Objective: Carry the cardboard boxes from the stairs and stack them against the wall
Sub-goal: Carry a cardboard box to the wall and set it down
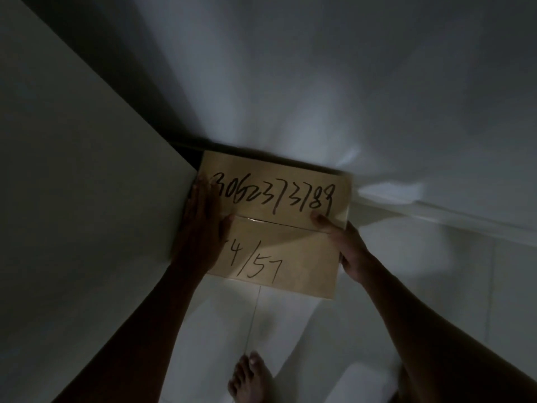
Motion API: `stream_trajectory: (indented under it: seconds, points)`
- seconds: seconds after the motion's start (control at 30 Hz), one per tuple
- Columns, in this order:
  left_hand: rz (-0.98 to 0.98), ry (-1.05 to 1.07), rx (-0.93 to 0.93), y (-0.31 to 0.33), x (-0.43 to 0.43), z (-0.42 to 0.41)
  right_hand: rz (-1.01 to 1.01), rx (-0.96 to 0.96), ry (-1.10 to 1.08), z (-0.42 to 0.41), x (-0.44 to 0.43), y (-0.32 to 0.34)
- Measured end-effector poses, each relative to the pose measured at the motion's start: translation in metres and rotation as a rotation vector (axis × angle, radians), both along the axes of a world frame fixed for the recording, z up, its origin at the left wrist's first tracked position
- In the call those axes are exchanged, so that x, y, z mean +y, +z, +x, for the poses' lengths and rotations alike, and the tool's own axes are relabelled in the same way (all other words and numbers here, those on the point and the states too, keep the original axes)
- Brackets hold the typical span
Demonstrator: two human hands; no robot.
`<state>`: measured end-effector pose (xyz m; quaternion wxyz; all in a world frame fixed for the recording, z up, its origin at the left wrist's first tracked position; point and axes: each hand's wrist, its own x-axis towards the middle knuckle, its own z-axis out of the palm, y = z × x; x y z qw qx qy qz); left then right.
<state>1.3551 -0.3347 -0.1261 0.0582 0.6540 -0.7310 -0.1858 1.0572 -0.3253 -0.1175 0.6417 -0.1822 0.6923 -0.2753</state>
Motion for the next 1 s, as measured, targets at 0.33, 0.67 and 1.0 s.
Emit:
stream_trajectory:
  seconds: [0.33,0.67,1.0]
  points:
    - [0.052,0.005,-0.048,-0.012,-0.011,0.0,0.005,0.007,0.032,0.005,-0.003,-0.019]
    - [0.254,0.014,-0.084,0.098,-0.005,-0.027,0.119,0.227,0.072,0.004,0.002,0.091]
    - [0.209,-0.179,-0.056,0.409,0.01,-0.126,0.113,0.774,0.407,-0.105,0.071,0.4]
